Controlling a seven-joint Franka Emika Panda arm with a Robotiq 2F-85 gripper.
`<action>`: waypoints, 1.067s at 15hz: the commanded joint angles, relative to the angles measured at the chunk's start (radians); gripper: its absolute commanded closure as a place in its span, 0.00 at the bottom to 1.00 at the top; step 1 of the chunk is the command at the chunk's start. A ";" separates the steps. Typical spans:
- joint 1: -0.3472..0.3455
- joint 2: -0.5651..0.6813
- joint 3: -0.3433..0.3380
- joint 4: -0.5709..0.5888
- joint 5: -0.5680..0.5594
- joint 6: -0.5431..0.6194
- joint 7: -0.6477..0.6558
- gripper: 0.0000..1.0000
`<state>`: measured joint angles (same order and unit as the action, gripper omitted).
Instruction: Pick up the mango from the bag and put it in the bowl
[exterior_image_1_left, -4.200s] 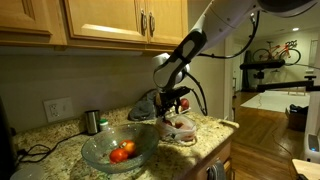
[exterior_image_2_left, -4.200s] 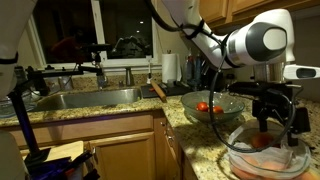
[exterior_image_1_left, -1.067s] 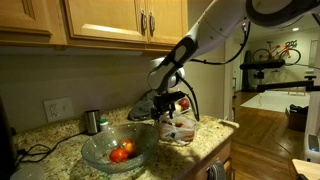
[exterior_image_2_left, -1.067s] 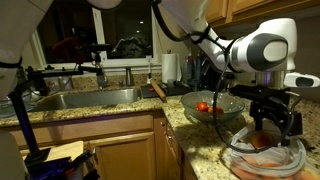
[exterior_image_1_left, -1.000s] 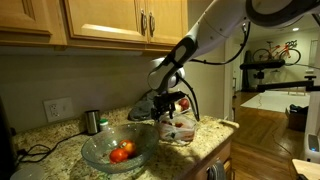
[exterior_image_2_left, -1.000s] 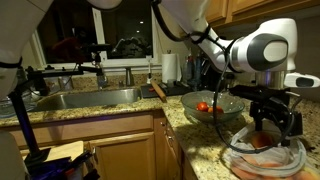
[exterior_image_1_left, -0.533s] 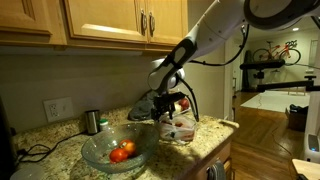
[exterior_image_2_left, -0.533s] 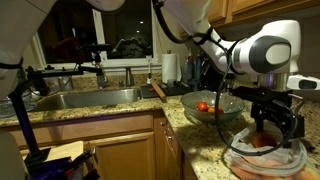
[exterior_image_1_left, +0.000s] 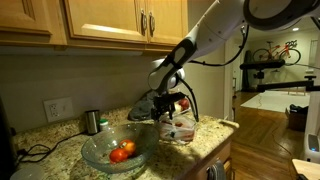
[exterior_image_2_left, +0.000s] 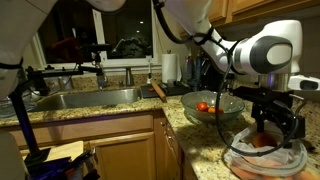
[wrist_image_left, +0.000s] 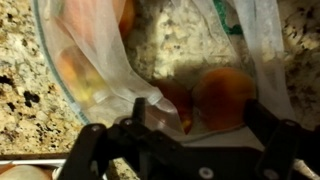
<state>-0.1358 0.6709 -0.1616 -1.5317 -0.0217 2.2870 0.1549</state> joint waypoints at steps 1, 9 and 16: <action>-0.028 0.024 0.023 0.017 0.030 0.003 -0.035 0.00; -0.033 0.058 0.026 0.030 0.049 -0.009 -0.042 0.00; -0.036 0.043 0.032 0.040 0.060 -0.013 -0.045 0.00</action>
<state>-0.1459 0.7011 -0.1544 -1.5167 0.0093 2.2863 0.1357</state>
